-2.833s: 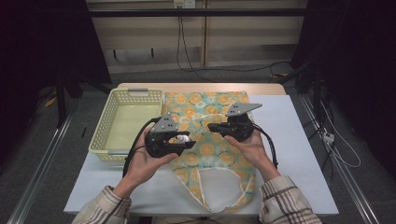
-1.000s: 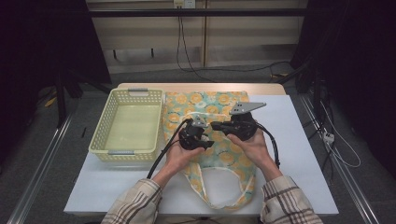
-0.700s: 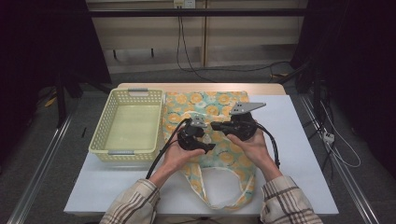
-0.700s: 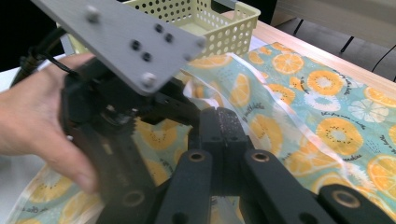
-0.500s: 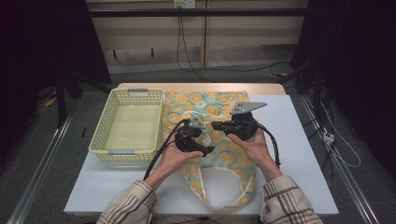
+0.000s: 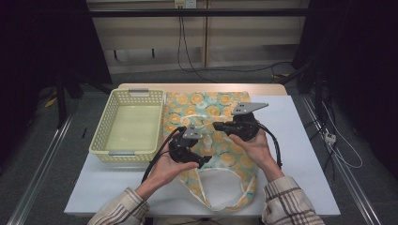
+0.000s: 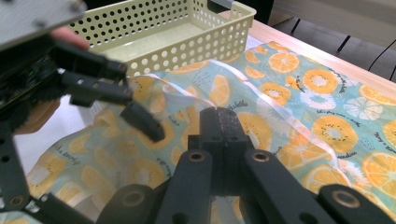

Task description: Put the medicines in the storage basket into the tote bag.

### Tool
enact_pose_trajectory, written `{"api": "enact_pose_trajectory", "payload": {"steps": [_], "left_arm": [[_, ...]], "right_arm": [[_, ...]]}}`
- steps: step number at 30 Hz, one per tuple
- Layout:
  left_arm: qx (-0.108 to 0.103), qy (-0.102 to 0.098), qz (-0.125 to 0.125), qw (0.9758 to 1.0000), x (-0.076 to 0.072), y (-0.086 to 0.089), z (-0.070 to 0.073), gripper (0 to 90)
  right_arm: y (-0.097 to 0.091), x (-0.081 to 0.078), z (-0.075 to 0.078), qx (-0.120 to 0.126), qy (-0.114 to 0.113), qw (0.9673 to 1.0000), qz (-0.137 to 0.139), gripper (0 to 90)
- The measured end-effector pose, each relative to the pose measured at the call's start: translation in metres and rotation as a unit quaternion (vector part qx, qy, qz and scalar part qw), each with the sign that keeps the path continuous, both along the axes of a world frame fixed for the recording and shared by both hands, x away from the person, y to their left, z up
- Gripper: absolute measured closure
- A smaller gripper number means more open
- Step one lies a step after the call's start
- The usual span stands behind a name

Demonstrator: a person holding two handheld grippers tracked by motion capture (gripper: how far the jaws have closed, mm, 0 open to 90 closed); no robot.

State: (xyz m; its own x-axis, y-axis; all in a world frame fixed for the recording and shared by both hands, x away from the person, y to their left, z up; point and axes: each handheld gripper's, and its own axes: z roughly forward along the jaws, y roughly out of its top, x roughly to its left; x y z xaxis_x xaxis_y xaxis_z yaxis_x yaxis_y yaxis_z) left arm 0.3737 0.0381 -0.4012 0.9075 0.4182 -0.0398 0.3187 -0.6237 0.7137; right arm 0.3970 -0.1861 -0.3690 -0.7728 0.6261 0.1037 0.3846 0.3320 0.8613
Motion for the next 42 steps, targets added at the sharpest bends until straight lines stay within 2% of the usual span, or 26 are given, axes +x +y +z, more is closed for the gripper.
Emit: {"api": "enact_pose_trajectory", "payload": {"steps": [1,4,5,6,8,9,11,12,13,15,17,18,20,21,23,24,25,26,27,28,29,32,35,40,41,42], "left_arm": [[0.008,0.003,-0.008,0.9999,-0.001,0.0,-0.002,22.4],[0.008,0.006,-0.017,0.9998,-0.005,-0.001,-0.01,27.8],[0.022,0.001,-0.011,0.9997,-0.007,-0.003,-0.011,28.6],[0.013,0.012,-0.024,0.9995,-0.007,-0.005,-0.015,28.7],[0.031,0.016,-0.032,0.9989,-0.006,-0.007,-0.02,31.7],[0.036,0.015,-0.027,0.9989,-0.006,-0.009,-0.022,33.0],[0.057,0.012,-0.037,0.9976,-0.006,-0.011,-0.025,36.9],[0.041,0.022,-0.047,0.9978,-0.004,-0.012,-0.029,37.9],[0.046,0.03,-0.049,0.9973,-0.004,-0.013,-0.032,38.0],[0.051,0.032,-0.058,0.9965,-0.003,-0.014,-0.037,39.9],[0.059,0.035,-0.06,0.9958,-0.003,-0.014,-0.041,39.8],[0.059,0.037,-0.052,0.9962,-0.004,-0.015,-0.043,37.9],[0.08,0.034,-0.038,0.9955,-0.003,-0.015,-0.044,33.9],[0.069,0.048,-0.048,0.9953,0.0,-0.014,-0.047,35.7],[0.063,0.051,-0.052,0.9954,0.002,-0.013,-0.05,37.3],[0.067,0.049,-0.047,0.9955,0.003,-0.012,-0.049,38.5],[0.063,0.054,-0.051,0.9952,0.006,-0.011,-0.049,42.6],[0.058,0.05,-0.048,0.9959,0.007,-0.011,-0.05,45.4],[0.075,0.041,-0.042,0.9955,0.008,-0.01,-0.048,48.1],[0.072,0.042,-0.038,0.9958,0.008,-0.01,-0.049,50.2],[0.061,0.046,-0.045,0.996,0.009,-0.01,-0.05,51.5],[0.058,0.049,-0.045,0.9961,0.009,-0.011,-0.05,54.5],[0.06,0.051,-0.045,0.9959,0.012,-0.01,-0.05,61.1],[0.053,0.062,-0.028,0.9963,0.018,-0.008,-0.05,73.8],[0.062,0.059,-0.032,0.9959,0.018,-0.008,-0.049,75.1],[0.058,0.059,-0.027,0.9962,0.018,-0.008,-0.05,75.8]], "right_arm": [[0.0,0.0,0.0,0.0,0.0,1.0,0.0,90.0],[0.0,0.0,0.0,0.0,0.0,1.0,0.0,90.0],[0.0,0.0,-0.001,0.0,0.001,1.0,0.001,90.0],[0.0,0.0,-0.001,-0.001,0.0,1.0,0.001,90.0],[0.0,0.0,-0.001,-0.002,0.001,1.0,0.001,90.0],[0.0,0.0,-0.001,-0.002,0.001,1.0,0.002,90.0],[0.001,0.0,-0.001,-0.003,0.0,1.0,0.001,90.0],[0.001,0.0,-0.002,-0.002,0.001,1.0,0.002,90.0],[0.001,0.0,-0.003,-0.003,0.002,1.0,0.002,90.0],[0.002,0.0,-0.004,-0.005,0.004,1.0,0.003,90.0],[0.003,0.0,-0.005,-0.006,0.005,1.0,0.003,90.0],[0.003,0.0,-0.005,-0.006,0.005,1.0,0.003,90.0],[0.003,0.0,-0.004,-0.006,0.004,1.0,0.003,90.0],[0.003,0.0,-0.004,-0.007,0.004,1.0,0.003,90.0],[0.003,0.0,-0.005,-0.007,0.003,1.0,0.002,90.0],[0.003,0.0,-0.005,-0.008,0.002,1.0,0.002,90.0],[0.002,0.0,-0.005,-0.008,0.001,1.0,0.001,90.0],[0.002,0.0,-0.005,-0.008,0.001,1.0,0.002,90.0],[0.002,-0.001,-0.005,-0.008,0.001,1.0,0.001,90.0],[0.002,-0.001,-0.005,-0.009,0.001,1.0,0.001,90.0],[0.002,-0.001,-0.005,-0.009,0.001,1.0,0.001,90.0],[0.002,-0.001,-0.004,-0.009,0.001,1.0,0.001,90.0],[0.003,-0.001,-0.005,-0.01,0.002,1.0,0.001,90.0],[0.003,-0.001,-0.005,-0.01,0.002,0.9999,0.0,90.0],[0.003,-0.001,-0.005,-0.01,0.002,0.9999,0.0,90.0],[0.002,-0.001,-0.005,-0.01,0.002,0.9999,0.0,90.0]]}}
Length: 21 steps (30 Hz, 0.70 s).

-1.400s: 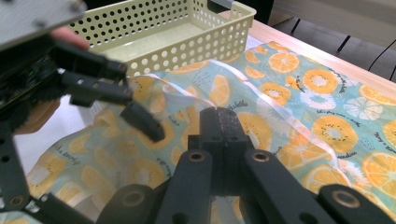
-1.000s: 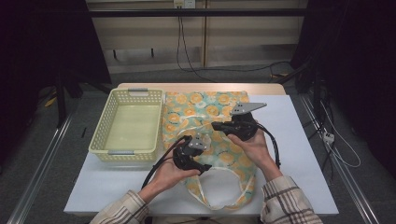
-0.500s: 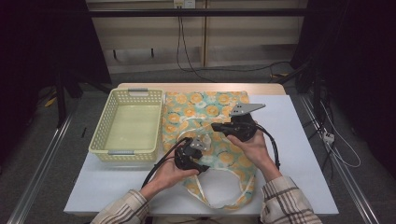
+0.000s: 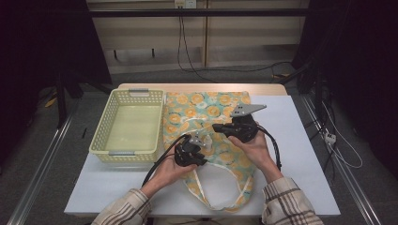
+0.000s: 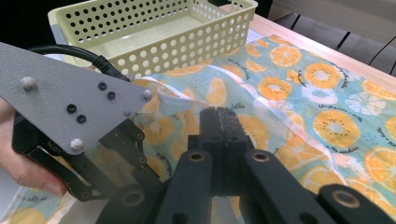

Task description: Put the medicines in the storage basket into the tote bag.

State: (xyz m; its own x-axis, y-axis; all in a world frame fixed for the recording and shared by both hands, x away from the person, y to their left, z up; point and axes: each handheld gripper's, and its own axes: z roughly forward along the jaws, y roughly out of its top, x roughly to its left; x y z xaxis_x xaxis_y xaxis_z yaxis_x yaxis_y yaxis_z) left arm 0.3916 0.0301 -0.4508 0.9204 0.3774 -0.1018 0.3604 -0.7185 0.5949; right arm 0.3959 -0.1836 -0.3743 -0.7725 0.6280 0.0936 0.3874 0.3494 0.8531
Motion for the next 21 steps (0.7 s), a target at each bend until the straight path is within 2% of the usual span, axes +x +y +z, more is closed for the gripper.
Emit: {"api": "enact_pose_trajectory", "payload": {"steps": [2,4,5,6,8,9,10,13,14,15,16,18,20,21], "left_arm": [[0.002,0.002,0.002,1.0,0.0004,0.0003,0.0002,78.2],[-0.01,0.011,0.006,0.9999,0.001,0.001,-0.0007,83.3],[-0.001,0.001,0.015,0.9999,0.0005,0.0007,-0.0001,84.9],[-0.012,0.01,0.008,0.9998,0.0015,0.0012,-0.001,85.3],[-0.012,0.008,0.009,0.9999,0.0012,0.001,-0.0011,85.7],[0.001,-0.001,0.015,0.9999,0.0003,0.0005,0.0001,86.0],[-0.013,0.009,0.009,0.9998,0.001,0.0007,-0.0009,86.4],[-0.01,0.01,0.008,0.9999,0.0004,0.0007,-0.0005,88.2],[-0.004,0.006,0.002,1.0,0.0009,0.0012,0.0,89.3],[0.006,-0.007,0.011,0.9999,-0.0009,0.0004,0.0008,90.0],[-0.008,0.003,0.001,1.0,-0.0003,0.0006,-0.0001,90.0],[-0.007,-0.004,0.008,0.9999,-0.0021,-0.0003,0.0001,90.0],[-0.013,0.001,0.004,0.9999,-0.0014,0.0006,-0.0003,90.0],[-0.01,-0.004,0.005,0.9999,-0.001,0.0014,0.0,90.0]], "right_arm": [[-0.0003,0.0001,-0.0001,0.001,0.001,1.0,-0.001,90.0],[-0.0002,0.0001,-0.0003,0.0,0.001,1.0,-0.001,90.0],[-0.0002,0.0001,-0.0003,0.0,0.001,1.0,-0.001,90.0],[-0.0003,0.0,-0.0003,0.0,0.001,1.0,-0.001,90.0],[-0.0005,0.0001,-0.0003,0.0,0.001,1.0,-0.001,90.0],[-0.0005,0.0001,-0.0004,0.0,0.001,1.0,-0.001,90.0],[-0.0005,0.0001,-0.0005,0.0,0.001,1.0,-0.001,90.0],[-0.0004,0.0003,-0.0005,-0.001,0.002,1.0,0.0,90.0],[-0.0005,0.0005,-0.0005,-0.001,0.001,1.0,0.0,90.0],[-0.0006,0.0009,-0.0006,0.0,0.001,1.0,-0.001,90.0],[-0.0007,0.0015,-0.0007,0.0,0.002,1.0,-0.001,90.0],[-0.0013,0.0023,-0.0013,0.002,0.004,1.0,-0.002,90.0],[-0.0018,0.0028,-0.0024,0.002,0.007,1.0,-0.003,90.0],[-0.0023,0.0031,-0.0028,0.002,0.008,1.0,-0.003,90.0]]}}
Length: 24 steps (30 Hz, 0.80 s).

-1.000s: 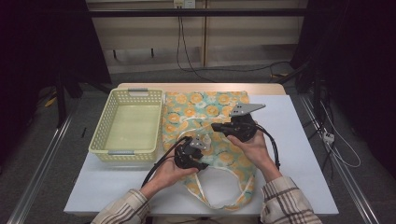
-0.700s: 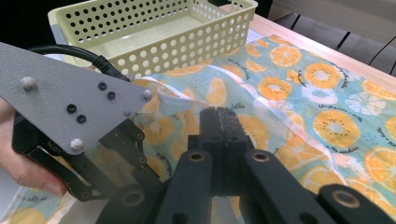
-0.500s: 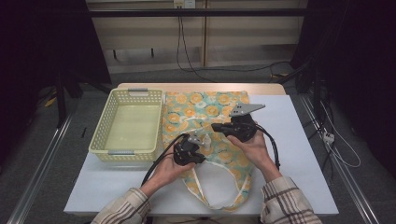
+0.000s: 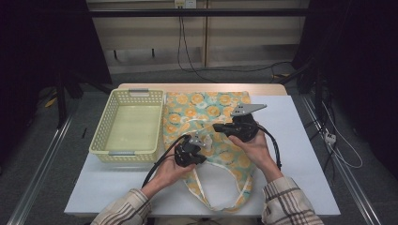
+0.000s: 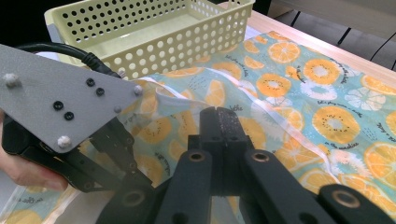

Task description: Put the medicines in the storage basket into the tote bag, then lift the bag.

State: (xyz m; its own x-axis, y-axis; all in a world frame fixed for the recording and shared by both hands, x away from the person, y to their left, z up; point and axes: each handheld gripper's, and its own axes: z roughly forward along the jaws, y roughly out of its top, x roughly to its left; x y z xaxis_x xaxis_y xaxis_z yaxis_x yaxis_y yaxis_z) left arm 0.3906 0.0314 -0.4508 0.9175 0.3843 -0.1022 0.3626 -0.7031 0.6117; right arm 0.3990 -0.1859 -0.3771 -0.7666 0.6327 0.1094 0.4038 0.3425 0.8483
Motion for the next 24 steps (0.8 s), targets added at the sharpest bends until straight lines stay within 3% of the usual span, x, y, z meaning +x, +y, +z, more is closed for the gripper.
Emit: {"api": "enact_pose_trajectory", "payload": {"steps": [2,3,4,16,21,22,24], "left_arm": [[-0.01,0.002,0.002,0.9999,0.0,0.001,0.001,90.0],[-0.002,-0.007,0.009,0.9999,-0.002,0.001,0.003,90.0],[-0.016,0.003,0.002,0.9999,0.0,0.001,0.003,90.0],[-0.04,-0.009,-0.002,0.9992,-0.006,0.008,0.016,90.0],[-0.057,-0.02,-0.006,0.9981,-0.011,0.011,0.024,90.0],[-0.047,-0.032,0.0,0.9984,-0.014,0.012,0.028,90.0],[-0.063,-0.024,-0.007,0.9977,-0.014,0.013,0.03,90.0]], "right_arm": [[0.0,0.001,-0.001,0.0,0.001,1.0,-0.002,90.0],[0.0,0.001,-0.001,-0.001,0.0,1.0,-0.002,90.0],[0.0,0.001,0.0,-0.002,-0.001,1.0,-0.002,90.0],[-0.003,0.0,0.002,0.003,-0.005,1.0,-0.006,90.0],[-0.002,-0.001,0.002,0.007,-0.007,0.9999,-0.007,90.0],[-0.002,-0.001,0.003,0.008,-0.01,0.9999,-0.008,90.0],[-0.002,-0.001,0.004,0.01,-0.012,0.9999,-0.007,90.0]]}}
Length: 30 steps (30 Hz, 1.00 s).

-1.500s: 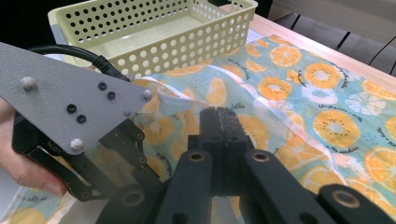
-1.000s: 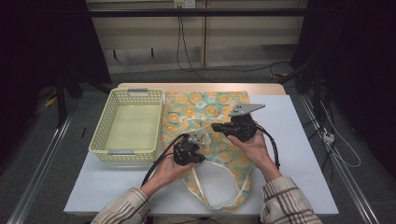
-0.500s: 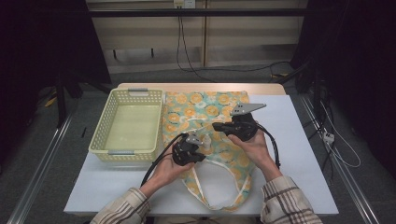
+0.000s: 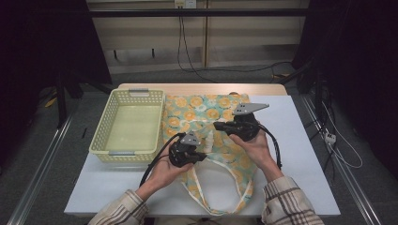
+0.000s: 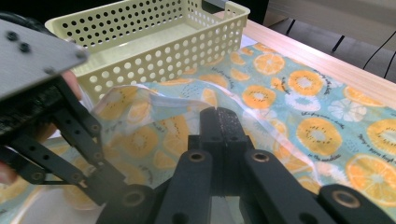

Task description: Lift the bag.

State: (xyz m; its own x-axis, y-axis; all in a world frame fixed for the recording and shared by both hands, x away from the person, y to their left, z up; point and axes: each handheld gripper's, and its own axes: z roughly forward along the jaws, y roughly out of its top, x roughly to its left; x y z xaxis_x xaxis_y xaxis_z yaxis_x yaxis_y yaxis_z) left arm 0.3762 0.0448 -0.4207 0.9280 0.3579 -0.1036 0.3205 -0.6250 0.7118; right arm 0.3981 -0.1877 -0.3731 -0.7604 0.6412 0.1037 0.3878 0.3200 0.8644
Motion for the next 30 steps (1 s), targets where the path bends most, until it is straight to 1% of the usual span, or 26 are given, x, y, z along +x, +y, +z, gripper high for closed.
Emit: {"api": "enact_pose_trajectory", "payload": {"steps": [2,3,4,5,6,7,8,9,11,12,13,18,20,21,24,25,28,29,30], "left_arm": [[-0.002,0.0,0.009,1.0,-0.002,0.001,0.002,90.0],[0.003,-0.005,0.019,0.9998,-0.005,0.001,0.004,90.0],[-0.01,0.001,0.013,0.9999,-0.005,0.002,0.004,90.0],[-0.007,-0.001,0.011,0.9999,-0.005,0.003,0.005,90.0],[0.001,-0.01,0.02,0.9998,-0.006,0.004,0.007,90.0],[-0.001,-0.013,0.02,0.9997,-0.006,0.005,0.009,90.0],[-0.005,-0.011,0.022,0.9997,-0.006,0.006,0.01,90.0],[-0.022,-0.004,0.017,0.9996,-0.006,0.007,0.01,90.0],[-0.023,-0.011,0.021,0.9995,-0.006,0.008,0.015,90.0],[-0.026,-0.01,0.018,0.9994,-0.006,0.01,0.017,90.0],[-0.034,-0.009,0.019,0.9992,-0.006,0.01,0.018,90.0],[-0.042,-0.018,0.018,0.9988,-0.008,0.014,0.027,90.0],[-0.04,-0.022,0.017,0.9988,-0.008,0.016,0.031,90.0],[-0.043,-0.026,0.017,0.9986,-0.007,0.016,0.032,90.0],[-0.049,-0.03,0.019,0.9982,-0.008,0.017,0.038,90.0],[-0.049,-0.036,0.018,0.998,-0.008,0.018,0.041,90.0],[-0.06,-0.04,0.023,0.9971,-0.008,0.018,0.048,90.0],[-0.059,-0.044,0.021,0.9971,-0.008,0.019,0.05,90.0],[-0.063,-0.044,0.022,0.9968,-0.007,0.02,0.052,90.0]], "right_arm": [[0.0,0.001,0.0,0.002,-0.001,1.0,-0.001,90.0],[0.0,0.002,0.0,0.003,-0.001,1.0,0.0,90.0],[0.0,0.002,0.0,0.004,-0.002,1.0,0.0,90.0],[0.0,0.003,0.001,0.006,-0.002,1.0,0.0,90.0],[0.0,0.003,0.001,0.007,-0.003,1.0,-0.001,90.0],[0.0,0.003,0.002,0.008,-0.004,1.0,-0.001,90.0],[-0.001,0.003,0.003,0.01,-0.006,0.9999,-0.002,90.0],[-0.001,0.003,0.004,0.011,-0.006,0.9999,-0.002,90.0],[-0.001,0.003,0.006,0.012,-0.01,0.9999,-0.001,90.0],[-0.002,0.003,0.007,0.012,-0.011,0.9999,-0.001,90.0],[-0.002,0.003,0.008,0.014,-0.013,0.9998,-0.002,90.0],[-0.003,0.001,0.011,0.019,-0.017,0.9997,-0.002,90.0],[-0.004,0.001,0.013,0.02,-0.02,0.9996,-0.003,90.0],[-0.004,0.0,0.014,0.02,-0.022,0.9996,-0.002,90.0],[-0.005,0.0,0.018,0.021,-0.028,0.9994,-0.002,90.0],[-0.005,0.0,0.019,0.023,-0.029,0.9993,-0.003,90.0],[-0.006,-0.001,0.022,0.024,-0.033,0.9992,-0.004,90.0],[-0.006,-0.001,0.023,0.025,-0.033,0.9991,-0.004,90.0],[-0.007,-0.001,0.023,0.024,-0.034,0.9991,-0.005,90.0]]}}
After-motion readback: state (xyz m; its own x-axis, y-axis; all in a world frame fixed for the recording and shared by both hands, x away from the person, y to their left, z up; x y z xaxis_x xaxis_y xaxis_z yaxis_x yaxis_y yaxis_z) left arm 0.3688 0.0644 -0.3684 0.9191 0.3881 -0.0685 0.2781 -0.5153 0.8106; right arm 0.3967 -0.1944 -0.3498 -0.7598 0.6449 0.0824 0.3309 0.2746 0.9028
